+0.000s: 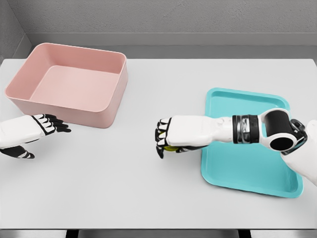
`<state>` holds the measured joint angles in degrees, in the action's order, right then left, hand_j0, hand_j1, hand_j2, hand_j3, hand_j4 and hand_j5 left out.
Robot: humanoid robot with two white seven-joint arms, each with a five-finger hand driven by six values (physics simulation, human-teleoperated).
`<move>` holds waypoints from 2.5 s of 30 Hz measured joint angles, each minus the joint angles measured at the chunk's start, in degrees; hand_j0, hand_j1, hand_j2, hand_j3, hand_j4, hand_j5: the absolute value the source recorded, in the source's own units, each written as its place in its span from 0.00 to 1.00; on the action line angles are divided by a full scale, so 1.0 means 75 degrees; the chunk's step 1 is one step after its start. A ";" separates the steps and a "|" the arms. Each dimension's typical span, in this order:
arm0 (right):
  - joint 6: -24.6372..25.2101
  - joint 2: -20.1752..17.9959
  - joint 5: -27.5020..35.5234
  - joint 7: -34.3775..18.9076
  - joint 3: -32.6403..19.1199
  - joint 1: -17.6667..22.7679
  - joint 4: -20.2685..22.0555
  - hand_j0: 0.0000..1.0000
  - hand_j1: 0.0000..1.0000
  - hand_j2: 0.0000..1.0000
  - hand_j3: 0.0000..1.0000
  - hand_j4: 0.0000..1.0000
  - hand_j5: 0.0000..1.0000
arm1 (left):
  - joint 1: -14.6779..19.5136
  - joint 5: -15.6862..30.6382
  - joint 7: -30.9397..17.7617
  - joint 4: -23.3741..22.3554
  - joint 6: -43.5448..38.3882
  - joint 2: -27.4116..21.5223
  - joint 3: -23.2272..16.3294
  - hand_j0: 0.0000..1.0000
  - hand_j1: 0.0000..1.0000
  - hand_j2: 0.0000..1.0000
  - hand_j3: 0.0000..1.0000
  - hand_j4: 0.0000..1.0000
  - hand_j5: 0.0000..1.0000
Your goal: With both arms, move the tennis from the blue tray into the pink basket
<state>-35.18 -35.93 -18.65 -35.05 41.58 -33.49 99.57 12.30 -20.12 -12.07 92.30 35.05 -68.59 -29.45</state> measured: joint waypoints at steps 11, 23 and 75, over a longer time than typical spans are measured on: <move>0.0001 0.0712 -0.0290 0.0000 0.0527 -0.0281 -0.0280 0.45 0.45 0.45 0.45 0.45 0.45 | 0.0000 -0.0006 0.0000 0.0000 0.0000 -0.0006 -0.0003 1.00 1.00 1.00 1.00 1.00 1.00; -0.0001 0.1335 -0.0407 -0.0001 0.1004 -0.0563 -0.1012 0.45 0.45 0.45 0.45 0.45 0.45 | 0.0000 -0.0026 0.0000 0.0005 0.0000 0.0041 -0.0012 1.00 1.00 1.00 1.00 1.00 1.00; -0.0002 0.0668 -0.0509 0.0002 -0.1258 -0.0399 -0.0030 1.00 1.00 1.00 1.00 1.00 1.00 | 0.0023 -0.0045 -0.0006 0.0009 0.0000 0.0102 -0.0010 1.00 1.00 1.00 1.00 1.00 1.00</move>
<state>-35.19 -30.92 -22.46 -35.04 32.14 -36.48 99.34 12.48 -20.46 -12.11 92.37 35.05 -67.82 -29.53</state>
